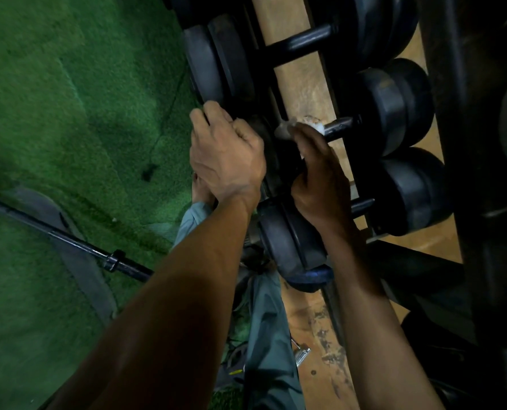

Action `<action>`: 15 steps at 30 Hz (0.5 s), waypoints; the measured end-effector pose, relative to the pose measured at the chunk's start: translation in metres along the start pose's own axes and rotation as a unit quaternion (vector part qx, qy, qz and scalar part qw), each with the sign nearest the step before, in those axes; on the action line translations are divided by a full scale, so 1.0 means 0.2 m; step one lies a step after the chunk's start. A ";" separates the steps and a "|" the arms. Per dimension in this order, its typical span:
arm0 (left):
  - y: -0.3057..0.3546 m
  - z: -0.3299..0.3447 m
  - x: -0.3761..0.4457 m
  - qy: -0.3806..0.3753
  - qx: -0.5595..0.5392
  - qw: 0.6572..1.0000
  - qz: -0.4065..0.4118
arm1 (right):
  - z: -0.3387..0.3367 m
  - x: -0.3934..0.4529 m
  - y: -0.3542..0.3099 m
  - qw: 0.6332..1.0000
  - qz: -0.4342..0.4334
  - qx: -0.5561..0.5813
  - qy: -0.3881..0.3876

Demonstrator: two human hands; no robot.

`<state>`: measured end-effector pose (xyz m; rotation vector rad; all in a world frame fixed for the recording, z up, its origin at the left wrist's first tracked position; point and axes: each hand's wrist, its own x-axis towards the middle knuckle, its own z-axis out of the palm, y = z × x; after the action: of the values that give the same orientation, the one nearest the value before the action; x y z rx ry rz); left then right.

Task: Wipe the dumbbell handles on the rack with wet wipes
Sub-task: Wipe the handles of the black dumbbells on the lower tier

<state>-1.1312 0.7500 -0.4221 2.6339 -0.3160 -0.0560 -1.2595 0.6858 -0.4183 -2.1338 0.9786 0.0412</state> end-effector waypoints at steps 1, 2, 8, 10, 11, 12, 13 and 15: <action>0.00 0.00 0.00 -0.001 0.000 1.000 -0.001 | 0.01 0.01 0.00 0.998 0.031 -0.057 -0.001; 0.00 0.00 0.00 -0.002 0.000 1.000 -0.001 | 0.01 0.01 -0.01 0.992 0.060 -0.107 0.003; 0.00 0.00 0.00 -0.007 0.001 1.000 -0.001 | -0.01 0.03 -0.05 0.961 0.150 -0.218 0.080; 0.00 0.00 0.00 -0.007 -0.001 1.000 0.001 | -0.01 0.02 -0.08 0.959 0.163 -0.219 0.080; 0.00 0.00 0.00 -0.008 -0.002 1.000 0.001 | -0.01 0.02 -0.08 0.958 0.166 -0.216 0.083; 0.00 -0.01 0.00 -0.008 -0.001 1.000 0.001 | -0.01 0.02 -0.09 0.957 0.170 -0.218 0.090; 0.00 -0.01 0.00 -0.009 0.000 1.000 0.000 | 0.00 0.01 -0.09 0.955 0.174 -0.216 0.101; 0.00 -0.01 0.00 -0.012 0.001 1.000 -0.004 | 0.02 0.00 -0.09 0.962 0.183 -0.162 0.126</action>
<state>-1.1307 0.7501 -0.4200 2.6388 -0.3140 -0.0914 -1.2463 0.6948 -0.4093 -2.2547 1.6038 0.1208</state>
